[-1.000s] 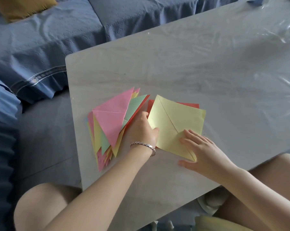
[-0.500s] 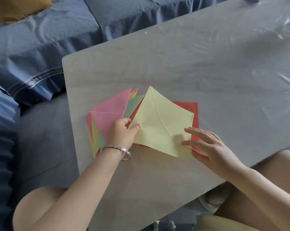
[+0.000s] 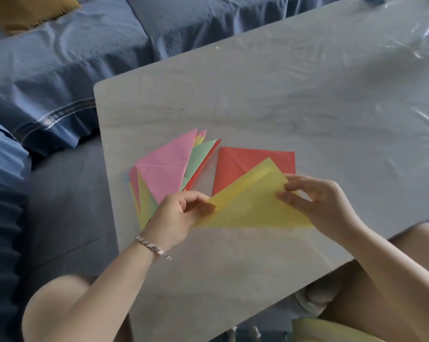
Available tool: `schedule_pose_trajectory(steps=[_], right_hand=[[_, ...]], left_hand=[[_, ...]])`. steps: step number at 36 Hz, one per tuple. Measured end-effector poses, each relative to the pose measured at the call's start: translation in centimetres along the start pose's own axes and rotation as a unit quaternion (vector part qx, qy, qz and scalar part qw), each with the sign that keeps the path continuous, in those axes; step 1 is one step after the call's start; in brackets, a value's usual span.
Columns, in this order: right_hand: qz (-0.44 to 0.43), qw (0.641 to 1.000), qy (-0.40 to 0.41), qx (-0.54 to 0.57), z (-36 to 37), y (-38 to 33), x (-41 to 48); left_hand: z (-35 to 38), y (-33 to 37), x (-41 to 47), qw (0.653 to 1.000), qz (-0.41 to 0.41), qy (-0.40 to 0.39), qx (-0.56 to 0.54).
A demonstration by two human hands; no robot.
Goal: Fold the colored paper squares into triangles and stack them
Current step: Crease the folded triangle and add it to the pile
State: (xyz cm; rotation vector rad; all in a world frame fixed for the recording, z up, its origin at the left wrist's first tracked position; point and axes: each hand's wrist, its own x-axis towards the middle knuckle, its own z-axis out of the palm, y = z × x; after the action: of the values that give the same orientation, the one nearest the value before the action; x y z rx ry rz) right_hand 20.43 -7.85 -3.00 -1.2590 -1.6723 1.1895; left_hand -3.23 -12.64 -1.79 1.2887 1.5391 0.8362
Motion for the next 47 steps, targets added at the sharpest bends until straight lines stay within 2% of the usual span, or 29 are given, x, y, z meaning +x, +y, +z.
schedule_pose_trajectory(steps=[4,6,9,13,17,20,25,31,47], right_hand=[[0.033,0.999,0.033,0.016,0.4,0.3,0.2],[0.042,0.998,0.034,0.019,0.7,0.0,0.1],[0.046,0.998,0.033,0.026,1.2,-0.7,-0.2],[0.033,0.999,0.033,0.020,1.8,-2.0,-0.6],[0.012,0.999,0.034,0.014,2.2,-2.8,-1.0],[0.003,0.999,0.041,0.011,2.4,-3.1,-1.2],[0.003,0.998,0.058,0.023,2.6,-3.2,-1.5],[0.032,0.994,0.055,0.083,2.6,-3.7,-2.0],[0.005,0.994,0.078,0.076,2.6,-4.3,-2.3]], left_hand=[[-0.2,-0.8,-0.3,0.999,-0.028,-0.004,0.031],[-0.2,-0.6,-0.3,0.998,-0.034,0.026,0.054],[0.2,1.2,-0.6,0.991,0.025,0.094,0.093],[1.4,3.5,-1.0,0.987,0.096,0.104,0.071],[2.8,3.8,-0.8,0.970,0.129,0.176,0.105],[3.5,3.9,-0.8,0.966,0.127,0.206,0.086],[3.9,4.1,-1.1,0.969,0.135,0.199,0.051],[4.1,4.0,-1.7,0.966,0.150,0.199,0.061],[4.1,3.9,-2.1,0.963,0.177,0.188,0.077]])
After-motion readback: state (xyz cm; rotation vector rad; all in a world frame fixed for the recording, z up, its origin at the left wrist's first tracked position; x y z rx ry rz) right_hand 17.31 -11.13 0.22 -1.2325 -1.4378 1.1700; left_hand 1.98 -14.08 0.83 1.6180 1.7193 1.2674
